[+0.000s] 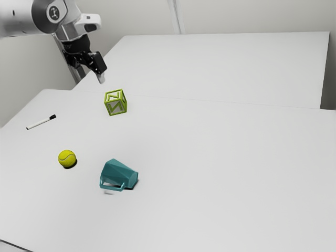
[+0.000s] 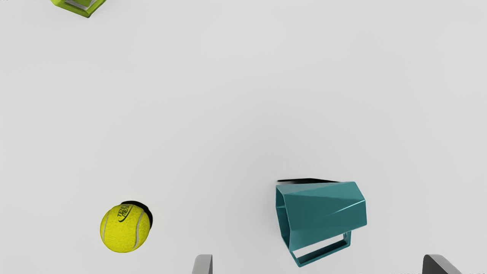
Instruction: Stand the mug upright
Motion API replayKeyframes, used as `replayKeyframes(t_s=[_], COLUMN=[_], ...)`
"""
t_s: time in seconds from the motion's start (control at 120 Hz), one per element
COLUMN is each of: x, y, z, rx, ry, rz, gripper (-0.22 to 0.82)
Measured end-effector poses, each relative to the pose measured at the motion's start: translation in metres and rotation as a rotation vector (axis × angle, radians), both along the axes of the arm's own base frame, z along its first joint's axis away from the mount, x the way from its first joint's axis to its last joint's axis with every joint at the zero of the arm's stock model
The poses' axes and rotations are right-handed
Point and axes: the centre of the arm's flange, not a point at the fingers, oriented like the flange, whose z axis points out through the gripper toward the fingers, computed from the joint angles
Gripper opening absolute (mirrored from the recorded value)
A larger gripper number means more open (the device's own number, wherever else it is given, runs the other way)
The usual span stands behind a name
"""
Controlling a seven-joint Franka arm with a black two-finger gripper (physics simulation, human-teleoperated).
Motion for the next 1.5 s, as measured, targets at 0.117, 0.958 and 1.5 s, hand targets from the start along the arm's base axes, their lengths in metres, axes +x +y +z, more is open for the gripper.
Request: replayKeyframes(t_s=[0.117,0.958,1.5], x=[-0.005,-0.089,-0.073], y=[0.003,0.065,0.092], z=[-0.015,-0.251,-0.315], rx=[-0.014,-0.703,-0.724], ry=[0.021,0.259,0.196], rz=[-0.004,0.311,0.318], gripper=[0.6,0.6,0.6])
